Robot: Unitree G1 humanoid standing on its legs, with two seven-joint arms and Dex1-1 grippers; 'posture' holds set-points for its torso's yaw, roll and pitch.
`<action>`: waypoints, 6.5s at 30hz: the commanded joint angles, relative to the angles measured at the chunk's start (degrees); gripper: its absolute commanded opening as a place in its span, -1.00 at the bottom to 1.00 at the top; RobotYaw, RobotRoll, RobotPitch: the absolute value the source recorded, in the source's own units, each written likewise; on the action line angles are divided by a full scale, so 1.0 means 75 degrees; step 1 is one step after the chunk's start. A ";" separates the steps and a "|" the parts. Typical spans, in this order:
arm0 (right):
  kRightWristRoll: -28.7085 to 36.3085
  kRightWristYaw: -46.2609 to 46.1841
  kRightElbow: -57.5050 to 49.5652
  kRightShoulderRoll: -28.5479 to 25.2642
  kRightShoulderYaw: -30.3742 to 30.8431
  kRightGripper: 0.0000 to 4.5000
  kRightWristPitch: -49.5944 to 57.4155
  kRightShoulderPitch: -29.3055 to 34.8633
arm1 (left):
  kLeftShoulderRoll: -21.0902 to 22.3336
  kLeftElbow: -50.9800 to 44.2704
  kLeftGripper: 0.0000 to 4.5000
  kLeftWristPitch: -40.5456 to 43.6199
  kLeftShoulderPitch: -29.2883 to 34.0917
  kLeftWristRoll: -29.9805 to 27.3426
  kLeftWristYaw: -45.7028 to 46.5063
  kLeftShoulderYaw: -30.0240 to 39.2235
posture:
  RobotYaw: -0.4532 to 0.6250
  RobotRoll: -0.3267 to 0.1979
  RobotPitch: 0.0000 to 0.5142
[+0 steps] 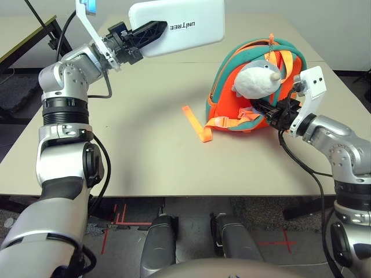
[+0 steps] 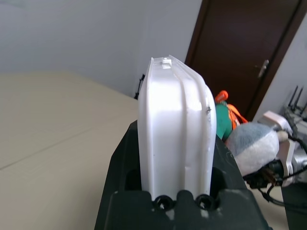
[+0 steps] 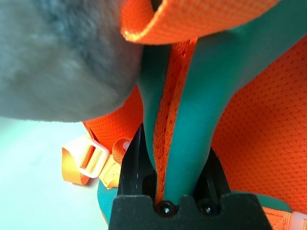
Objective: Put the pencil case into the backpack and zip it.
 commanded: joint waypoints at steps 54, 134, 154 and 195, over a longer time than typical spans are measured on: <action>-0.0481 0.0048 0.0622 0.0066 0.0446 -0.81 -0.0023 -0.0312 | -0.1543 0.4030 -0.45 -0.2931 -0.2437 0.3159 -0.2286 -0.1573 | -0.47 0.25 -0.62; -0.0860 0.0169 0.0864 0.0473 0.0646 -0.81 -0.0204 -0.0497 | -0.2570 0.4006 -1.00 -0.3422 -0.1254 0.3708 -0.0470 -0.1515 | -0.49 0.25 -0.56; -0.0960 0.0264 0.1154 0.0504 0.0722 -0.81 -0.0366 -0.0611 | -0.1478 0.1309 -0.73 -0.2281 -0.1382 0.2602 -0.1499 -0.0789 | -0.43 0.25 -0.57; -0.1016 0.0209 0.1122 0.0617 0.0693 -0.81 -0.0409 -0.0578 | -0.2362 0.0647 1.00 -0.3410 -0.1229 0.3659 -0.1592 -0.3162 | -0.48 0.25 -0.61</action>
